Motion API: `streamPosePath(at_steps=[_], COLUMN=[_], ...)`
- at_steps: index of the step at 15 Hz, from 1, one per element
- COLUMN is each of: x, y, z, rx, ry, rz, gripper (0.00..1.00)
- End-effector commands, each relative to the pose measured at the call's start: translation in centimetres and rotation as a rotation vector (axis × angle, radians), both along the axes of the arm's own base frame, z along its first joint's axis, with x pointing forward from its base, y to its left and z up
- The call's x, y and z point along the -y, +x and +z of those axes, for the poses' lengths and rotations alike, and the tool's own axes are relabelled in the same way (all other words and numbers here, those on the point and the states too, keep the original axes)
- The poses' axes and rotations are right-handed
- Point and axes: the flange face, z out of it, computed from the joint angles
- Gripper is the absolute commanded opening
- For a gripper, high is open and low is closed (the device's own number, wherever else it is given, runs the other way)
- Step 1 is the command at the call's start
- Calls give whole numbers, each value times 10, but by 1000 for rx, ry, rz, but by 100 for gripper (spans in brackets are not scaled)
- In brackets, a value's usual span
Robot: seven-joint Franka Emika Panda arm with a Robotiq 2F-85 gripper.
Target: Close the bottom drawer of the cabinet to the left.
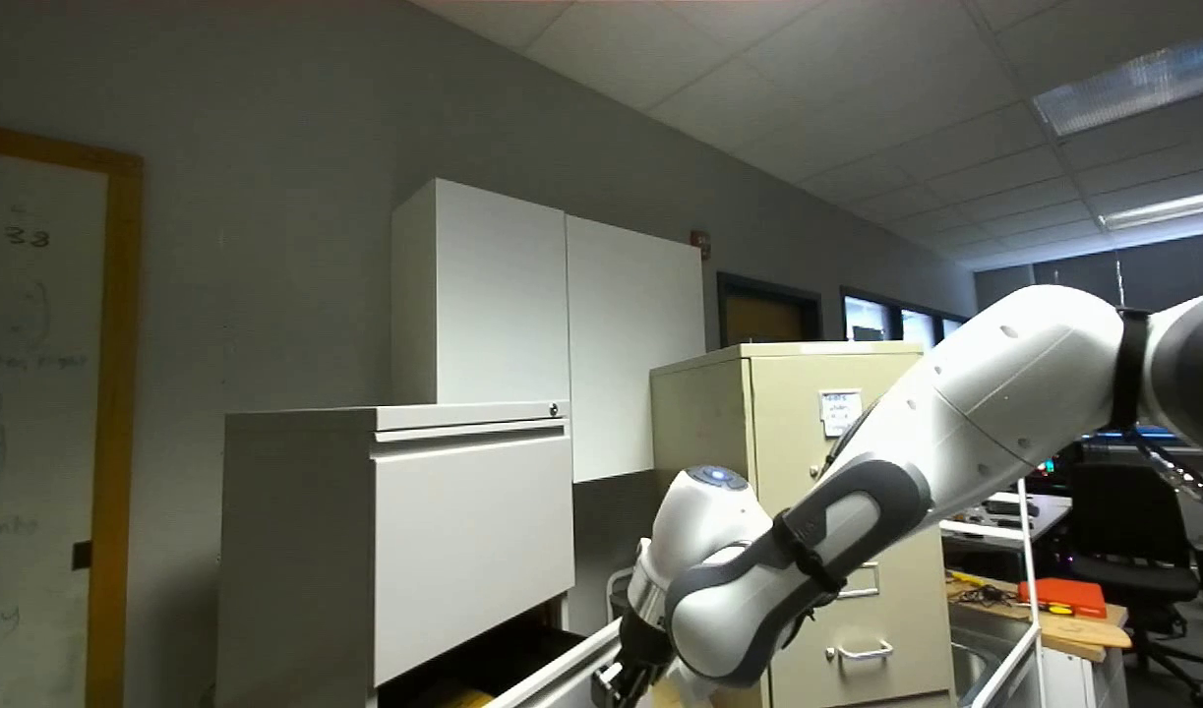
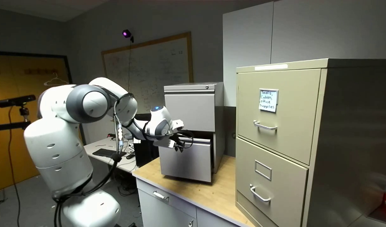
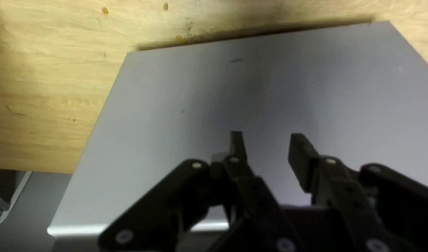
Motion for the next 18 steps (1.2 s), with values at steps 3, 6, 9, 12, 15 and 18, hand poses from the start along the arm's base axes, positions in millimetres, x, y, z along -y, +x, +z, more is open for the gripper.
streamPosePath(at_steps=[3, 6, 9, 12, 15, 18], x=[-1, -6, -10, -14, -16, -14], y=[65, 87, 110, 132, 154, 173], z=[3, 7, 16, 32, 46, 46], rx=[84, 111, 141, 177, 216, 212], ry=[36, 55, 83, 97, 113, 136], rz=[1, 13, 27, 63, 91, 109], gripper=[0, 0, 0, 0, 0, 0])
